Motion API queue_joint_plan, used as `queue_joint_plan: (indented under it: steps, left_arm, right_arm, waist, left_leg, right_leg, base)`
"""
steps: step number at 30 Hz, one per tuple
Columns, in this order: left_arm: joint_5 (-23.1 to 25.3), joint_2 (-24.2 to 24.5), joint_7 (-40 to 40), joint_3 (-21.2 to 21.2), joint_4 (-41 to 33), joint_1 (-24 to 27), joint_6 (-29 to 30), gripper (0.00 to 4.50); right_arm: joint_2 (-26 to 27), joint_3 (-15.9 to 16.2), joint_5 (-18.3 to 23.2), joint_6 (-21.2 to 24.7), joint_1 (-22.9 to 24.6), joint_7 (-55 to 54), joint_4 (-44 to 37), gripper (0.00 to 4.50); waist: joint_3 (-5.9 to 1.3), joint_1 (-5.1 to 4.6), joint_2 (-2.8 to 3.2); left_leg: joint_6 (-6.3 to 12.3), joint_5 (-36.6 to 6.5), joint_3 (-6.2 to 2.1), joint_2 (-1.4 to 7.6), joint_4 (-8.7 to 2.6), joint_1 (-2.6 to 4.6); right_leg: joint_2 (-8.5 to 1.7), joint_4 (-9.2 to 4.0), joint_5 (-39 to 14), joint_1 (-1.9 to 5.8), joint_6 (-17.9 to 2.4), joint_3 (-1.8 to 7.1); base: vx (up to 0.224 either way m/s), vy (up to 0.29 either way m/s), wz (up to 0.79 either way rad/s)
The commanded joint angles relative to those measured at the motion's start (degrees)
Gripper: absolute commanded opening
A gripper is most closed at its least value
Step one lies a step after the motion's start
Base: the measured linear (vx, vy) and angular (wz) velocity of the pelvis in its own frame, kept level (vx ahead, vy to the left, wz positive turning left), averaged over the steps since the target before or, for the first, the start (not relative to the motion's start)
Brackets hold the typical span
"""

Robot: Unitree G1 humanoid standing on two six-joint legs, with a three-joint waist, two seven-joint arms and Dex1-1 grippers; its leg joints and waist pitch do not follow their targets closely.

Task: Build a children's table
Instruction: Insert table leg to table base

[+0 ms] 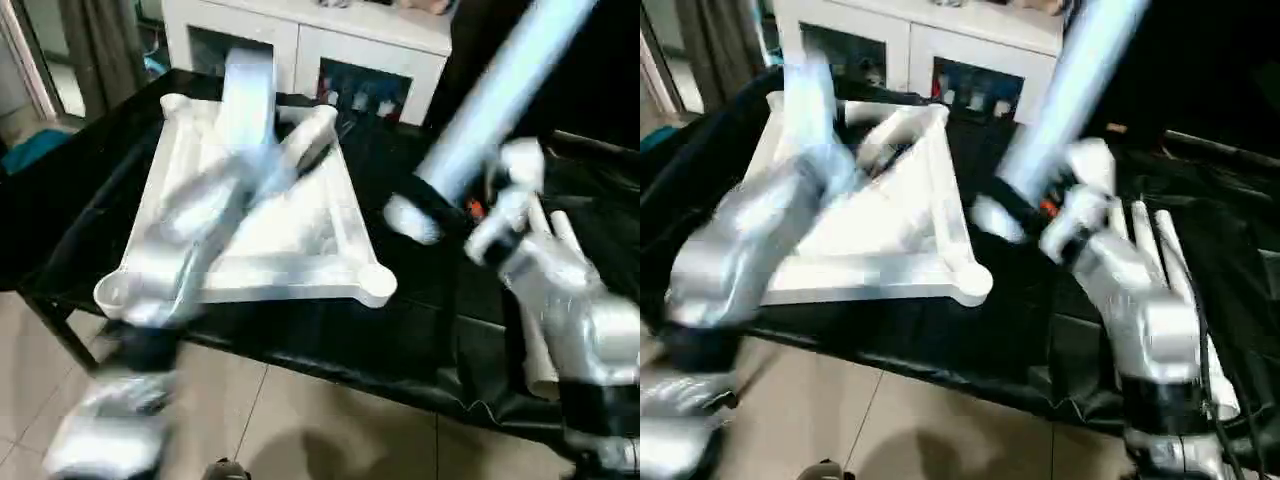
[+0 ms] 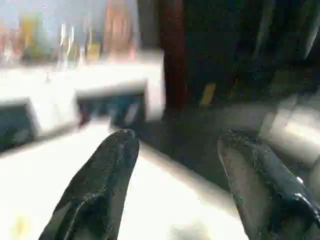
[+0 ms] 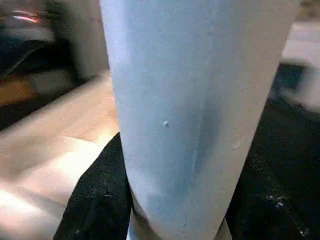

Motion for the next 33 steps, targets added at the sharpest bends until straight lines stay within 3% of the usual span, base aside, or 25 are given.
queue_joint_plan:
  steps: [1,2,3,4,5,8,9,11,12,14,15,17,18,20,21,24,29,33]
  left_arm:
    - [2.04,0.62,-4.67,-4.57,-0.07,-0.21,-2.10,3.06]
    - [2.19,0.84,-5.19,-4.94,0.09,-0.18,-2.35,3.06]
    - [3.03,2.76,-11.70,-8.63,1.92,0.11,-4.92,3.06]
    - [3.39,3.58,-14.65,-10.40,3.26,-0.01,-6.02,3.06]
    - [3.54,4.07,-16.39,-11.49,4.18,-0.17,-6.63,3.06]
    - [3.45,2.73,-18.97,-12.20,9.19,-0.75,-9.09,3.06]
    - [4.33,2.23,-19.35,-12.56,11.44,-1.10,-10.34,3.06]
    - [7.39,2.14,-19.96,-14.45,15.84,-2.06,-12.43,3.06]
    - [8.44,2.34,-20.14,-15.26,16.93,-2.36,-12.82,3.06]
    - [7.51,2.00,-21.49,-15.03,18.61,-3.05,-11.37,3.06]
    - [7.48,2.04,-22.13,-15.27,19.60,-3.55,-10.55,3.06]
    - [7.53,2.27,-23.53,-15.89,21.17,-4.27,-10.12,3.06]
    - [7.97,2.66,-24.49,-16.62,22.00,-4.61,-9.82,3.06]
    - [8.28,2.87,-25.21,-17.04,22.66,-4.85,-9.81,2.77]
    - [8.54,2.58,-26.10,-17.00,24.79,-5.88,-9.20,2.69]
    - [9.56,1.90,-29.04,-16.79,29.33,-8.04,-9.70,2.58]
    - [9.55,2.72,-32.15,-17.73,30.45,-8.85,-7.30,2.29]
    - [9.93,3.71,-33.18,-17.89,30.58,-8.55,-6.51,1.87]
  right_arm:
    - [0.14,-1.73,-0.12,-0.27,-0.01,-1.96,-0.80,1.93]
    - [0.10,-1.69,-0.09,-0.13,0.07,-1.92,-0.88,1.93]
    - [-0.36,-1.07,-0.04,0.63,0.89,-1.08,-1.35,1.93]
    - [-0.62,-0.72,-0.07,0.85,1.17,-0.50,-1.25,1.93]
    - [-0.80,-0.53,-0.09,0.94,1.27,-0.11,-1.09,1.93]
    - [-1.43,0.67,-0.71,0.34,2.53,1.66,-1.15,1.93]
    - [-1.40,0.83,-0.97,0.25,3.03,1.54,-1.32,1.93]
    - [-1.31,1.09,-1.36,0.28,4.11,1.09,-2.09,1.93]
    - [-1.30,1.15,-1.32,0.38,4.45,1.06,-2.47,1.93]
    - [-1.33,1.22,-1.16,0.54,5.08,1.07,-3.25,1.93]
    - [-1.39,1.32,-1.19,0.63,5.34,1.12,-3.48,1.93]
    - [-1.51,1.49,-1.26,0.74,5.62,1.26,-3.68,1.93]
    - [-1.56,1.58,-1.26,0.91,5.70,1.30,-3.82,1.93]
    - [-1.57,1.61,-1.30,1.01,5.74,1.37,-3.91,1.93]
    - [-1.85,1.87,-1.35,1.29,5.78,1.80,-4.28,1.93]
    - [-2.30,2.25,-1.37,1.59,5.88,2.42,-4.77,1.93]
    - [-2.76,2.41,-1.42,1.88,5.98,2.95,-4.89,1.93]
    - [-3.10,2.61,-1.65,2.02,5.89,3.19,-4.83,1.93]
  waist:
    - [-4.37,-0.31,0.80]
    - [-4.30,-0.38,0.81]
    - [-4.23,-0.09,1.12]
    - [-4.15,-0.15,1.04]
    - [-4.03,-0.12,1.73]
    - [-4.01,-0.38,1.41]
    - [-4.01,-0.31,1.87]
    - [-4.04,-0.43,1.69]
    - [-4.00,-0.41,2.12]
    - [-4.00,-0.52,2.06]
    - [-4.05,-0.66,2.46]
    - [-3.95,-0.94,2.32]
    - [-3.95,-1.01,2.97]
    - [-3.97,-1.26,2.64]
    - [-4.04,-1.46,2.89]
    - [-4.17,-1.39,2.97]
    - [-4.12,-1.38,3.16]
    - [-4.06,-1.38,3.15]
  left_leg:
    - [-3.25,-6.80,-0.79,2.29,-4.12,1.31]
    - [-3.29,-6.72,-0.74,2.39,-4.18,1.17]
    - [-2.95,-7.02,-0.67,2.28,-4.21,1.32]
    - [-2.91,-7.58,-0.57,2.33,-4.30,1.29]
    - [-2.97,-8.11,-0.70,2.23,-4.43,1.15]
    - [-3.41,-10.55,-0.61,2.17,-4.47,0.83]
    - [-3.30,-10.77,-0.59,2.09,-4.43,0.91]
    - [-3.12,-11.92,-0.66,2.09,-4.45,1.02]
    - [-2.93,-12.18,-0.71,2.08,-4.47,1.07]
    - [-2.80,-12.89,-0.81,2.19,-4.50,1.00]
    - [-2.75,-12.53,-0.90,2.24,-4.50,1.01]
    - [-2.43,-12.51,-0.81,2.16,-4.46,0.96]
    - [-2.46,-12.56,-0.96,2.28,-4.53,0.98]
    - [-2.34,-12.70,-0.90,2.29,-4.50,0.98]
    - [-2.11,-11.94,-0.85,2.30,-4.44,0.93]
    - [-1.44,-10.29,-0.78,2.11,-4.28,0.82]
    - [-0.91,-10.27,-0.70,2.28,-4.27,0.89]
    - [-0.74,-10.32,-0.69,2.33,-4.32,0.87]
  right_leg:
    - [-3.89,-3.74,-11.95,2.50,-1.15,3.18]
    - [-3.91,-3.24,-9.20,2.63,-3.33,3.26]
    - [-3.92,-3.42,-8.45,2.59,-4.32,3.26]
    - [-3.97,-3.39,-8.55,2.60,-4.68,3.36]
    - [-4.07,-3.44,-8.92,2.71,-4.94,3.41]
    - [-4.41,-3.76,-11.23,3.24,-5.30,3.51]
    - [-4.43,-3.96,-11.93,3.13,-5.23,3.52]
    - [-4.38,-4.44,-14.59,3.21,-4.29,3.43]
    - [-4.43,-4.60,-15.31,3.10,-4.04,3.46]
    - [-4.61,-4.76,-17.92,3.16,-3.54,3.34]
    - [-4.64,-4.58,-17.50,3.10,-4.15,3.34]
    - [-4.51,-4.69,-17.39,3.02,-4.75,3.34]
    - [-4.66,-4.60,-17.05,3.05,-5.37,3.35]
    - [-4.56,-4.64,-16.48,3.07,-5.69,3.32]
    - [-4.49,-4.37,-14.23,3.14,-6.74,3.38]
    - [-4.48,-4.17,-12.14,3.40,-7.32,3.44]
    - [-4.65,-4.07,-11.78,3.39,-8.80,3.45]
    - [-4.72,-4.11,-12.92,3.40,-8.81,3.44]
  base:
    - [0.000,0.000,0.00]
    - [0.000,0.000,0.00]
    - [0.000,0.000,0.00]
    - [0.000,0.000,0.00]
    - [0.000,0.000,0.00]
    - [0.000,0.000,0.00]
    - [0.000,0.000,0.00]
    - [0.000,0.000,0.00]
    - [0.000,0.000,0.00]
    - [0.000,0.000,0.00]
    - [0.000,0.000,0.00]
    - [0.000,0.000,0.00]
    - [0.000,0.000,0.00]
    - [0.000,0.000,0.00]
    - [0.000,0.000,0.00]
    - [0.000,0.000,0.00]
    - [0.000,0.000,0.00]
    - [0.000,0.000,0.00]
